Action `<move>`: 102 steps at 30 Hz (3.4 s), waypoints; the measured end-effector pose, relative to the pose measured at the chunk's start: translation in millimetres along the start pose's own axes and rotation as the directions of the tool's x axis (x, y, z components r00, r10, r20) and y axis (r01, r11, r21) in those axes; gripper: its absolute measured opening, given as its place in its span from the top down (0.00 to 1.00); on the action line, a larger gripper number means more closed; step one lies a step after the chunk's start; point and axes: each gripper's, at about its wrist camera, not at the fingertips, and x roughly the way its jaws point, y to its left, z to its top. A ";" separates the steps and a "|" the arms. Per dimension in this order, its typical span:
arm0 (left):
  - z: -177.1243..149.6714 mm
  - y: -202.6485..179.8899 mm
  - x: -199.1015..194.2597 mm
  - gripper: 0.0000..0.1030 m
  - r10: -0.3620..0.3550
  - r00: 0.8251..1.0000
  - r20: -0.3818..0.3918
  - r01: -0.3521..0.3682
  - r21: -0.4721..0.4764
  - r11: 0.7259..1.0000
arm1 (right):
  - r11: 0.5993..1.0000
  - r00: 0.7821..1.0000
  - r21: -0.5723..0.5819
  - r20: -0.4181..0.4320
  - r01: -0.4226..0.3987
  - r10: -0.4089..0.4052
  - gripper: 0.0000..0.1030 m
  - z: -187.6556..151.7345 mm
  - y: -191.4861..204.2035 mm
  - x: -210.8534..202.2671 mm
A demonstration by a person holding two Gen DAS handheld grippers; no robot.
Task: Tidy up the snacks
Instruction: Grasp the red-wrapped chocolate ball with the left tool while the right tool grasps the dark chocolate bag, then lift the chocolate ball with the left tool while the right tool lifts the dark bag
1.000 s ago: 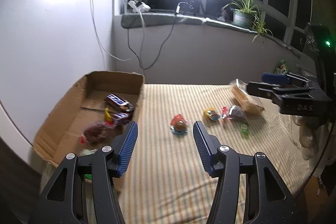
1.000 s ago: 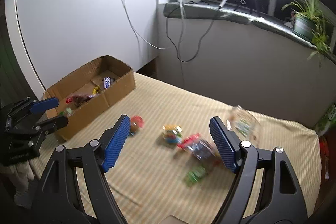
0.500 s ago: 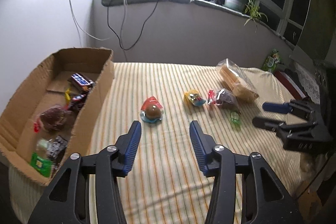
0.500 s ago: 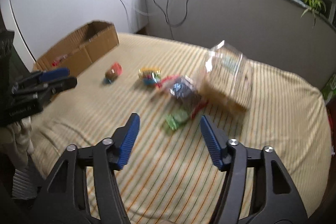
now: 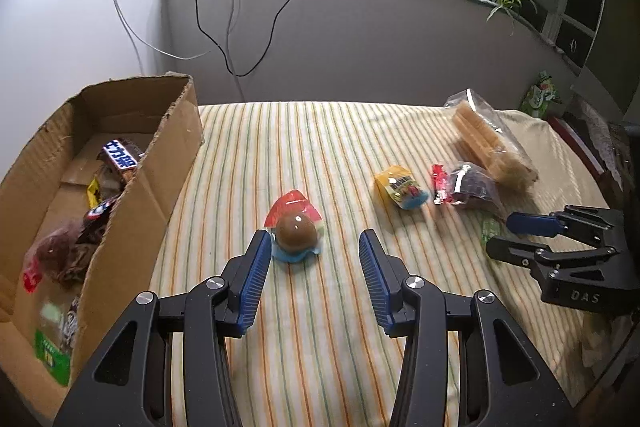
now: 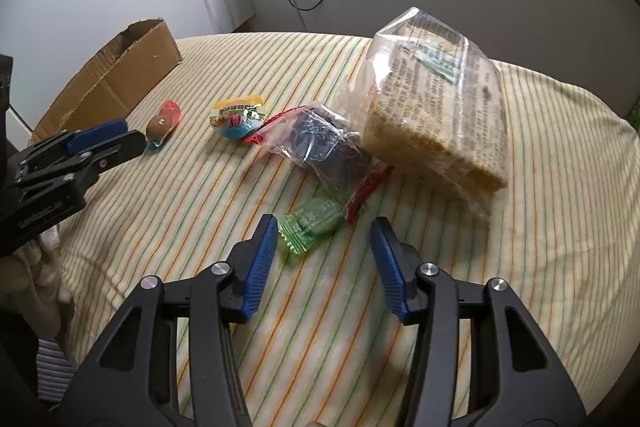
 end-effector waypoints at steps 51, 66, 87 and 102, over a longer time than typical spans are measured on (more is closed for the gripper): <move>7.1 18.2 29.5 0.75 -0.034 0.998 -0.051 0.031 -0.057 0.998 | 0.954 0.997 -0.293 0.005 0.071 -0.073 0.55 55.3 33.2 21.1; 5.9 9.6 11.8 0.75 -0.036 0.999 -0.026 0.035 -0.048 0.998 | 0.954 0.997 -0.289 0.029 0.080 -0.075 0.71 50.5 30.5 3.9; -0.2 24.7 -71.6 0.75 0.012 0.992 0.126 -0.004 -0.063 0.998 | 0.943 0.985 -0.325 0.172 0.072 -0.016 0.71 55.1 80.7 -62.0; -14.8 64.8 -114.5 0.75 0.099 0.980 0.173 -0.079 -0.119 0.990 | 0.915 0.982 -0.402 0.182 0.022 0.056 0.70 73.2 146.1 -57.1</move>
